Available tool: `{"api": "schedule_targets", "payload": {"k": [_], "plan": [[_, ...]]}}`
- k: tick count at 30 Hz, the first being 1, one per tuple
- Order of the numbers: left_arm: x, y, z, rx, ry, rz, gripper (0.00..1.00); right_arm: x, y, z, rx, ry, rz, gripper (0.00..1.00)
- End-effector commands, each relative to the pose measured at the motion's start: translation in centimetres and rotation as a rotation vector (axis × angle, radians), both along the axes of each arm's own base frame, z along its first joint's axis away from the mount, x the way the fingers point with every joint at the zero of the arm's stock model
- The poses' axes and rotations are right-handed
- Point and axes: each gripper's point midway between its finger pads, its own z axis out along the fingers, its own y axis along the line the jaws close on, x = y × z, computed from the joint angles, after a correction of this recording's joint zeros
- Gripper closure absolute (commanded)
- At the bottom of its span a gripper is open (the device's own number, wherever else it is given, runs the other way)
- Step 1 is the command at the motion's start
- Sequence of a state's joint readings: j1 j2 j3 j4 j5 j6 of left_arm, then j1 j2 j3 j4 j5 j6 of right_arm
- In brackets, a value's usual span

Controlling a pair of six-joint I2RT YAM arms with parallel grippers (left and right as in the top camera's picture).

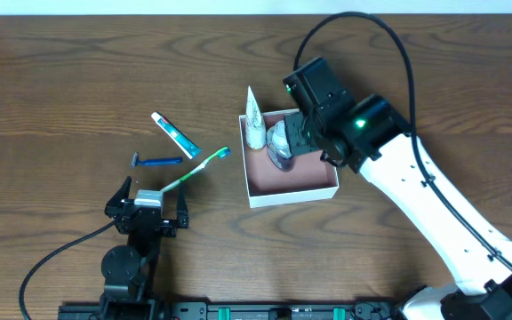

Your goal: Pack container

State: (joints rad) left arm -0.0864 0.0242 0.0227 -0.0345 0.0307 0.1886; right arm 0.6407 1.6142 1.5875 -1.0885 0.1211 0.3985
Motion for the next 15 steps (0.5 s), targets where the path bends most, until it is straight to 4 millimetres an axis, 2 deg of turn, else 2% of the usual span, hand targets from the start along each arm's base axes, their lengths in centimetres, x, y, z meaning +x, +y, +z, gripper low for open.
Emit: {"api": "schedule_targets", "payload": {"k": [1, 7, 15], "plan": [[-0.1, 0.1, -1.8, 0.019, 0.052, 0.004, 0.02, -1.8, 0.9, -2.4, 0.0, 0.081, 0.007, 0.9], [-0.1, 0.1, -1.8, 0.019, 0.052, 0.004, 0.02, -2.5, 1.0, -6.3, -0.016, 0.108, 0.0, 0.98], [-0.1, 0.1, -1.8, 0.019, 0.052, 0.004, 0.02, -2.1, 0.6, -9.4, -0.025, 0.082, -0.022, 0.98]]}}
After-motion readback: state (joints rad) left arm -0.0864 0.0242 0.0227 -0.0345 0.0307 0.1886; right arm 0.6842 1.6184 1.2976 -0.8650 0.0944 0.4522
